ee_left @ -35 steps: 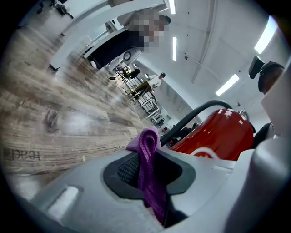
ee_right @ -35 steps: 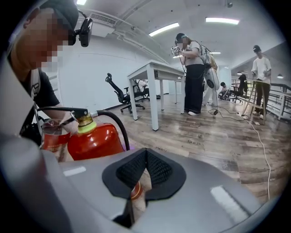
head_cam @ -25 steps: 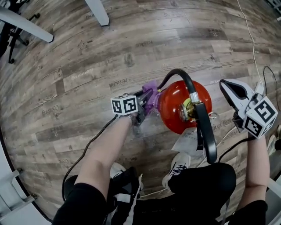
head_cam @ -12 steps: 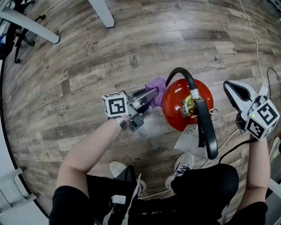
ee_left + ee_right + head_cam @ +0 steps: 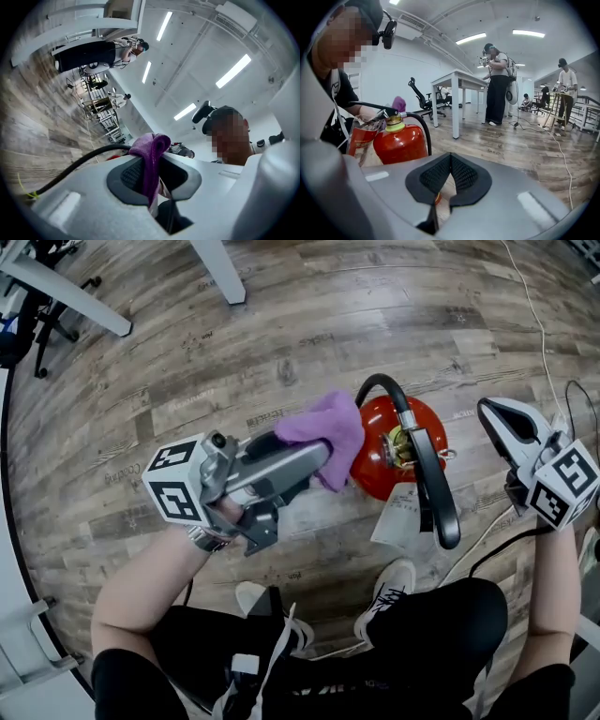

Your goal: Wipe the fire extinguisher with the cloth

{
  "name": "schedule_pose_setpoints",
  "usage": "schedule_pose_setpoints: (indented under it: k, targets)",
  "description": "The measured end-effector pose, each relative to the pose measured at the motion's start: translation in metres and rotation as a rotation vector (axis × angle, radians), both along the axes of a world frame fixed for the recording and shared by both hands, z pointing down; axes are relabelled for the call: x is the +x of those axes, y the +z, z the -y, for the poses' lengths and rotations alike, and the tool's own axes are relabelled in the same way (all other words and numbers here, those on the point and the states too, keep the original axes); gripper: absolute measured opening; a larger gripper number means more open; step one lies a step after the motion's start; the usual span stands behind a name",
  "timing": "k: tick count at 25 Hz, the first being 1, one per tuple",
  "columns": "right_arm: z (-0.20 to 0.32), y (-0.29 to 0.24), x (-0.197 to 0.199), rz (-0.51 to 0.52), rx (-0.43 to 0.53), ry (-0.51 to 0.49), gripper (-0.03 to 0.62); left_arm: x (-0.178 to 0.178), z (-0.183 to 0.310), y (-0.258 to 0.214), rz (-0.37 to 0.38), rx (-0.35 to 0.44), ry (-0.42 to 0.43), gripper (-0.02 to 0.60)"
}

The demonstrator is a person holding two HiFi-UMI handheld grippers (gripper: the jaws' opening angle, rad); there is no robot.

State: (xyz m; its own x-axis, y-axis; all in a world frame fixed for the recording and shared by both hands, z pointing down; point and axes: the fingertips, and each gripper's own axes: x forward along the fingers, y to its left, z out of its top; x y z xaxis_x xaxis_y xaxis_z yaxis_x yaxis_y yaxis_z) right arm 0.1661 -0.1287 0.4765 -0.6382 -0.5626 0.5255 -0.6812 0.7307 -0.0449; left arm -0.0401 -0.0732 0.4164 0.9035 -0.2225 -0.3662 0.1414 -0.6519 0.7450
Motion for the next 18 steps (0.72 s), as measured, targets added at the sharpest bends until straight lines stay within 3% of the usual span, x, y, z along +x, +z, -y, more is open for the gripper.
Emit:
schedule_pose_setpoints:
  k: [3, 8, 18]
  targets:
    - [-0.002, 0.002, -0.001, 0.004, 0.000, -0.002, 0.005, 0.011, -0.021, 0.001, -0.033, 0.001, 0.037, 0.065]
    - [-0.003, 0.006, -0.006, 0.001, -0.008, -0.003, 0.005, 0.013, -0.038, 0.046, -0.049, -0.111, 0.042, 0.066]
    - [-0.007, 0.029, -0.002, 0.006, -0.052, 0.020, 0.005, 0.034, -0.070, 0.227, 0.372, -0.358, 0.100, 0.066]
